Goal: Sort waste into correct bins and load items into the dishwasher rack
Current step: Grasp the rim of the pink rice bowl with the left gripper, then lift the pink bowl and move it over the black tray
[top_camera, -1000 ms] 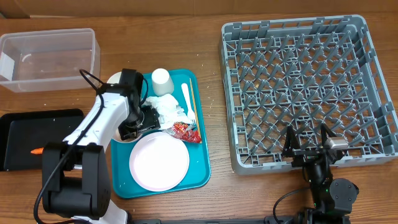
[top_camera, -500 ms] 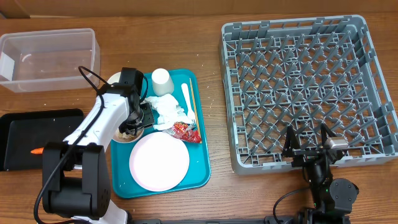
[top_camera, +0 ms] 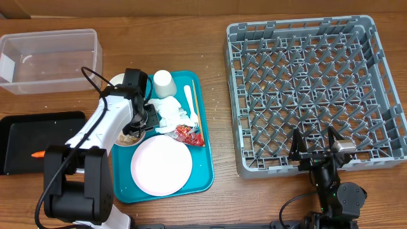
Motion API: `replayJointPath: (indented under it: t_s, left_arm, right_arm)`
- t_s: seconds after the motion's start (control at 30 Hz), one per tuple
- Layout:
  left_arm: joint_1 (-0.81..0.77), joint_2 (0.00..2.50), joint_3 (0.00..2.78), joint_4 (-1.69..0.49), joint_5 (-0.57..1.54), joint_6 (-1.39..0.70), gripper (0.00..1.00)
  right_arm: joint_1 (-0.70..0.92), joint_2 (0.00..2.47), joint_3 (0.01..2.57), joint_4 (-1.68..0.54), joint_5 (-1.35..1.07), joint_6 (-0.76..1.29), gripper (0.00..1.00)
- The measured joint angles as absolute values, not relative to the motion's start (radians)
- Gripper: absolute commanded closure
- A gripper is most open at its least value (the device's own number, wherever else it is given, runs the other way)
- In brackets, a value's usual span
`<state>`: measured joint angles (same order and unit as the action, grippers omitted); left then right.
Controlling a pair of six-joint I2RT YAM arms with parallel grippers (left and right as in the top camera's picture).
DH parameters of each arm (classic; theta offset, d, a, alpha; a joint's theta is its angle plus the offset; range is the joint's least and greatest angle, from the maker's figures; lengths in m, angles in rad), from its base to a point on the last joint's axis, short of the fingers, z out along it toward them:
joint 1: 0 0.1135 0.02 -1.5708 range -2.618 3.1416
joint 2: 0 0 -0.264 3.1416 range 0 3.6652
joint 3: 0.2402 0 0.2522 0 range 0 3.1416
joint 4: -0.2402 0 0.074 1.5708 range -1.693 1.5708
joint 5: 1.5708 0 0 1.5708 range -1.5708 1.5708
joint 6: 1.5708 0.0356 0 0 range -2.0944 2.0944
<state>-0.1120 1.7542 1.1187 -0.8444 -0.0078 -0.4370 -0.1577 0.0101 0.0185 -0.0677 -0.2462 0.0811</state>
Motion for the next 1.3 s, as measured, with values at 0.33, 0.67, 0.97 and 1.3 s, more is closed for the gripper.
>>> replayJointPath:
  t_s: [0.33, 0.67, 0.97, 1.3]
  left_arm:
    - [-0.112, 1.749, 1.119, -0.844, -0.027, -0.437, 0.96]
    - [-0.112, 1.747, 1.201, -0.99, -0.03, -0.437, 0.96]
    - [-0.096, 1.749, 1.501, -1.27, 0.0, -0.433, 0.96]
    - [0.128, 1.749, 1.673, -1.377, 0.18, -0.322, 0.96]
  right_arm:
    - [-0.157, 0.01, 0.019, -0.068, -0.246, 0.082, 0.0]
    - [-0.157, 0.01, 0.019, -0.067, -0.247, 0.081, 0.0]
    - [-0.157, 0.01, 0.019, -0.068, -0.246, 0.081, 0.0]
    - [-0.157, 0.01, 0.019, -0.068, -0.246, 0.081, 0.0]
